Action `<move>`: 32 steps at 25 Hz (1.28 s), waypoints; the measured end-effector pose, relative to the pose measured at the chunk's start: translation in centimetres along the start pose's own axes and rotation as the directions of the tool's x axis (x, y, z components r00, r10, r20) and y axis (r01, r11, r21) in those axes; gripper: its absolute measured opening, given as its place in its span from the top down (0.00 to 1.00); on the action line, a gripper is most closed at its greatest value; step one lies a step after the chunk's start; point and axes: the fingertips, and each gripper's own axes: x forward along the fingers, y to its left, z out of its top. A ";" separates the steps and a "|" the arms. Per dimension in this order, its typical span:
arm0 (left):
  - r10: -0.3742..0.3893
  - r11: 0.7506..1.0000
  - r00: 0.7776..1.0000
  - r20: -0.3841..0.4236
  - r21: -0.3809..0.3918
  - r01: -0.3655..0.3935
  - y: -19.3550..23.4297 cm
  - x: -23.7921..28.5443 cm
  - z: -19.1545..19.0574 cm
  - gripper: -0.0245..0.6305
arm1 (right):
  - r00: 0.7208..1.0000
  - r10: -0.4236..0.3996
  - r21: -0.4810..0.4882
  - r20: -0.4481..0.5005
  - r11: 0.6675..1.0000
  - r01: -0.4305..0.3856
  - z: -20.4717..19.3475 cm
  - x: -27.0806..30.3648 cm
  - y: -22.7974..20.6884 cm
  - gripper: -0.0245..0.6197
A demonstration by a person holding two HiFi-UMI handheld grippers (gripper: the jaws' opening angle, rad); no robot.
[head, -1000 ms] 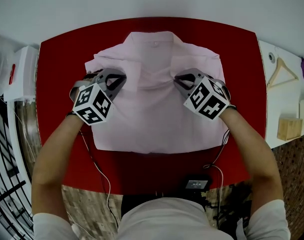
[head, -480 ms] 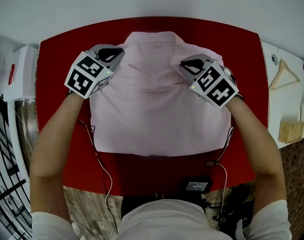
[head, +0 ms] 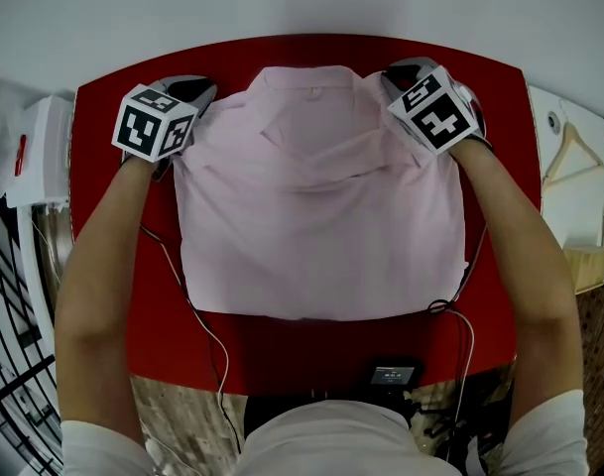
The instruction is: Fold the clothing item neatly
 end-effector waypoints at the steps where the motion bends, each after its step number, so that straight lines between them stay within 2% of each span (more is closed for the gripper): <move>1: 0.000 1.000 1.000 0.010 -0.023 0.000 0.5 -0.3 -0.1 0.94 | 1.000 -0.022 0.010 -0.004 1.000 0.022 -0.2 0.4 -0.7 0.91; 3: -0.010 0.999 0.999 0.033 -0.033 0.011 0.7 -1.1 -0.2 0.90 | 0.999 -0.044 0.013 -0.004 0.999 0.044 -0.4 0.8 -1.3 0.90; 6: -0.046 0.999 0.998 0.038 0.030 0.045 -0.4 -2.6 -1.2 0.83 | 0.998 -0.062 -0.009 0.011 0.998 0.062 -0.9 0.7 -1.5 0.86; 13: -0.096 0.979 0.994 0.059 0.185 0.084 -4.0 -5.6 -3.6 0.83 | 0.991 -0.083 -0.012 0.104 0.996 0.084 -0.8 -3.0 -1.4 0.85; 16: -0.106 0.948 0.994 0.029 0.305 0.092 -6.3 -6.7 -5.0 0.82 | 0.987 -0.067 -0.037 0.147 0.997 0.073 -1.0 -5.4 0.0 0.85; 19: -0.104 0.900 0.994 -0.031 0.422 0.108 -8.0 -7.0 -7.2 0.78 | 0.986 -0.019 -0.087 0.163 0.996 0.033 -2.3 -7.5 2.8 0.84; 22: -0.091 0.849 0.991 -0.102 0.512 0.131 -8.7 -7.2 -9.5 0.72 | 0.988 0.023 -0.180 0.152 0.984 0.005 -4.3 -9.4 5.8 0.77; 27: -0.046 0.790 0.984 -0.171 0.597 0.141 -8.3 -8.1 -12.3 0.68 | 0.997 0.024 -0.348 0.075 0.937 0.004 -8.2 -11.4 8.4 0.74; 32: 0.051 0.754 0.976 -0.212 0.649 0.102 -6.0 -8.0 -14.2 0.67 | 1.000 -0.006 -0.484 -0.015 0.875 -0.002 -10.9 -10.1 8.1 0.74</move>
